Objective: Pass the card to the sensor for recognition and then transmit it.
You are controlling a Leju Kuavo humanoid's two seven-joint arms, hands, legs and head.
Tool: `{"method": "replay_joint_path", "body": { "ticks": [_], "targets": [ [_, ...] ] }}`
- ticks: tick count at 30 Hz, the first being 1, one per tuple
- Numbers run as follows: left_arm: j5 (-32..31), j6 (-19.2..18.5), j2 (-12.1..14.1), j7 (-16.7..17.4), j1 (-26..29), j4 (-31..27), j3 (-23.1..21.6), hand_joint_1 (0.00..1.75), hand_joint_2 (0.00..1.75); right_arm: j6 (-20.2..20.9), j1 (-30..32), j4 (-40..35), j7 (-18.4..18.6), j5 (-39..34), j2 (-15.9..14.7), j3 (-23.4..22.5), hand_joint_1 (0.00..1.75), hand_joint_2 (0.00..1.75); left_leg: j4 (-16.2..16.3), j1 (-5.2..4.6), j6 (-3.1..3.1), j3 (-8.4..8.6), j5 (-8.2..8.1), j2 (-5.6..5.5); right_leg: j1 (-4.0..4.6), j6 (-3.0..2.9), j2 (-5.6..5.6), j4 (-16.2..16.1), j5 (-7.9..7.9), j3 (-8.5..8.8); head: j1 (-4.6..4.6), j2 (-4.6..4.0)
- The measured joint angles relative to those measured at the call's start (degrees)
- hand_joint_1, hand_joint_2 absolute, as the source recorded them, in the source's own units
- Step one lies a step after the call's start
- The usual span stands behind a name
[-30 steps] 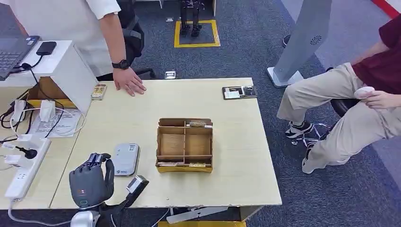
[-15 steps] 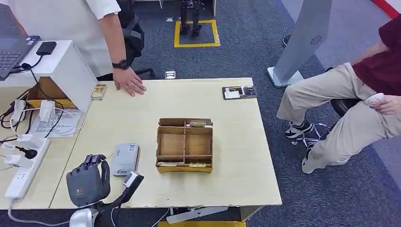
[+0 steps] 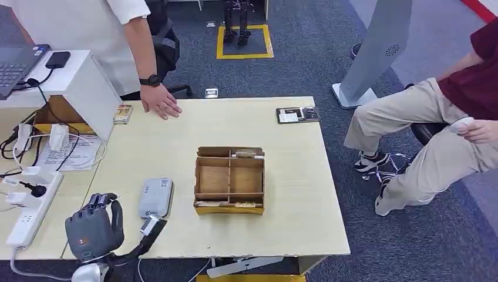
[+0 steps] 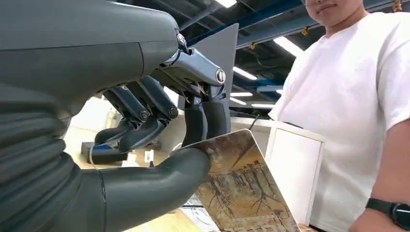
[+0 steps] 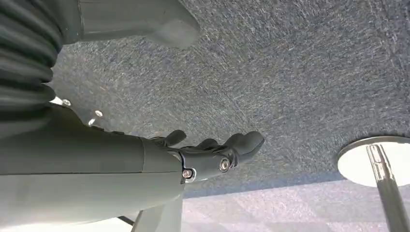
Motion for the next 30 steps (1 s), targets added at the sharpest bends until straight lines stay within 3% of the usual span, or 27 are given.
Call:
{"method": "replay_joint_path", "body": {
  "ticks": [6, 10, 15, 19, 27, 30],
  "targets": [
    [0.0, 0.0, -0.5, 0.9, 0.0, 0.1, 0.6, 1.75, 1.75, 0.0, 0.0, 0.0, 0.0, -0.4, 0.0, 0.0, 0.00, 1.75, 0.0, 0.00, 0.00, 0.00, 0.00, 0.00, 0.00, 0.00, 0.00, 0.0, 0.00, 0.00, 0.02, 0.00],
    [0.0, 0.0, 1.3, 7.4, -0.2, 1.7, -1.3, 1.75, 1.75, 0.0, 0.0, 0.0, 0.0, -0.3, 0.0, 0.0, 0.00, 1.75, 0.0, -0.01, 0.00, 0.01, 0.00, 0.01, 0.00, 0.00, 0.02, 0.0, 0.00, -0.02, 0.00, 0.00],
    [0.0, 0.0, 5.3, 16.0, -1.7, 5.3, -7.4, 1.75, 1.75, 0.0, 0.0, 0.0, 0.0, -0.2, 0.0, 0.0, 0.00, 1.75, 0.0, 0.00, 0.00, 0.00, 0.00, 0.00, 0.00, 0.00, 0.01, 0.0, 0.00, -0.03, 0.00, 0.00],
    [0.0, 0.0, 7.5, 17.7, -2.6, 7.4, -11.2, 1.75, 1.75, 0.0, 0.0, 0.0, 0.0, -0.2, 0.0, 0.0, 0.00, 1.75, 0.0, 0.00, -0.01, 0.00, 0.01, 0.01, 0.00, 0.00, 0.02, 0.0, 0.00, -0.03, 0.02, 0.00],
    [0.0, 0.0, 9.4, 22.3, -4.5, 13.0, -17.6, 1.75, 1.75, 0.0, 0.0, 0.0, 0.0, 0.0, 0.0, 0.0, 0.00, 1.75, 0.0, -0.01, 0.00, 0.00, 0.00, 0.01, -0.01, 0.00, 0.02, 0.0, 0.00, -0.03, 0.00, 0.00],
    [0.0, 0.0, 9.6, 22.5, -5.0, 15.1, -19.2, 1.75, 1.75, 0.0, 0.0, 0.0, 0.0, 0.0, 0.0, 0.0, 0.00, 1.75, 0.0, -0.01, 0.00, 0.00, 0.00, 0.00, -0.01, 0.00, 0.02, 0.0, 0.00, -0.02, 0.02, 0.00]
  ]
}}
